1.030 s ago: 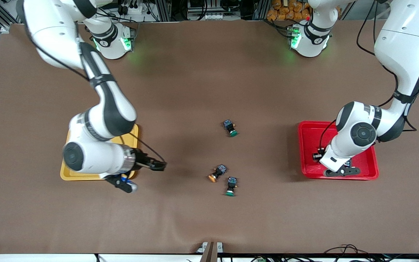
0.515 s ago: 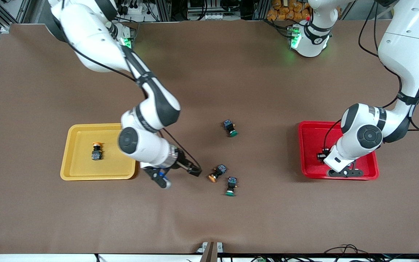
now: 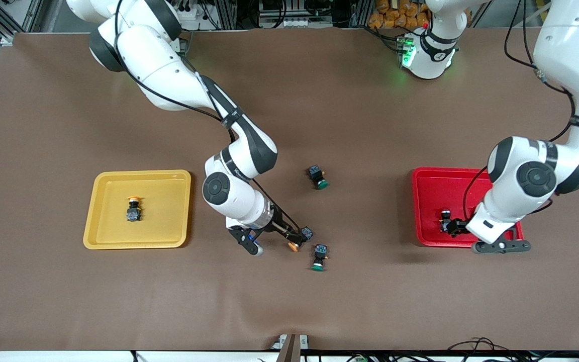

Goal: Place red and yellow buttons in trays
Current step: 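Release the red button in the red tray while the right gripper grasps a yellow button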

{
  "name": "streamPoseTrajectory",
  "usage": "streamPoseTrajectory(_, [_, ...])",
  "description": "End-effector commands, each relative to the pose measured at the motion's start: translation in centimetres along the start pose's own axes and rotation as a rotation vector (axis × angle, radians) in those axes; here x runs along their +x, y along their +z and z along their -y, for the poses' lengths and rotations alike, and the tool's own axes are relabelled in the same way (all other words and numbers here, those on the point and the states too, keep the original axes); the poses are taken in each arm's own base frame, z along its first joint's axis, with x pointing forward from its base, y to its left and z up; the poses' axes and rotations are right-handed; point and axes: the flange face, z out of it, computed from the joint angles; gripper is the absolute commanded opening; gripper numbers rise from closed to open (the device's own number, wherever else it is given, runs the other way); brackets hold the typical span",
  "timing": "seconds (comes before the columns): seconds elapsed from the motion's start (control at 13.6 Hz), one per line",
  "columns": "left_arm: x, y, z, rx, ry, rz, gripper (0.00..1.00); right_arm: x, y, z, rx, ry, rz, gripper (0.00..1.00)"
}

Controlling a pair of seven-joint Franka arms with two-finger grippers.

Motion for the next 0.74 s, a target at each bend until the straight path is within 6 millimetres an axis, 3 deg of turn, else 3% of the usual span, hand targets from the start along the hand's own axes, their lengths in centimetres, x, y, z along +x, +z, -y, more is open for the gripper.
streamPoseTrajectory(0.0, [0.1, -3.9, 1.1, 0.016, -0.036, -0.017, 1.00, 1.0, 1.6, 0.4, 0.044, 0.018, -0.022, 1.00])
streamPoseTrajectory(0.37, [-0.9, -11.3, 2.5, 0.038, -0.072, 0.022, 1.00, 1.5, 4.2, -0.3, 0.086, 0.023, -0.049, 1.00])
streamPoseTrajectory(0.52, [-1.8, -14.3, 1.9, 0.028, -0.061, 0.052, 1.00, 1.0, 5.1, -0.3, 0.091, 0.029, -0.050, 1.00])
streamPoseTrajectory(0.66, [-2.8, -17.8, 0.6, 0.016, -0.054, 0.067, 1.00, 0.8, 6.1, -0.5, 0.093, 0.041, -0.049, 0.93])
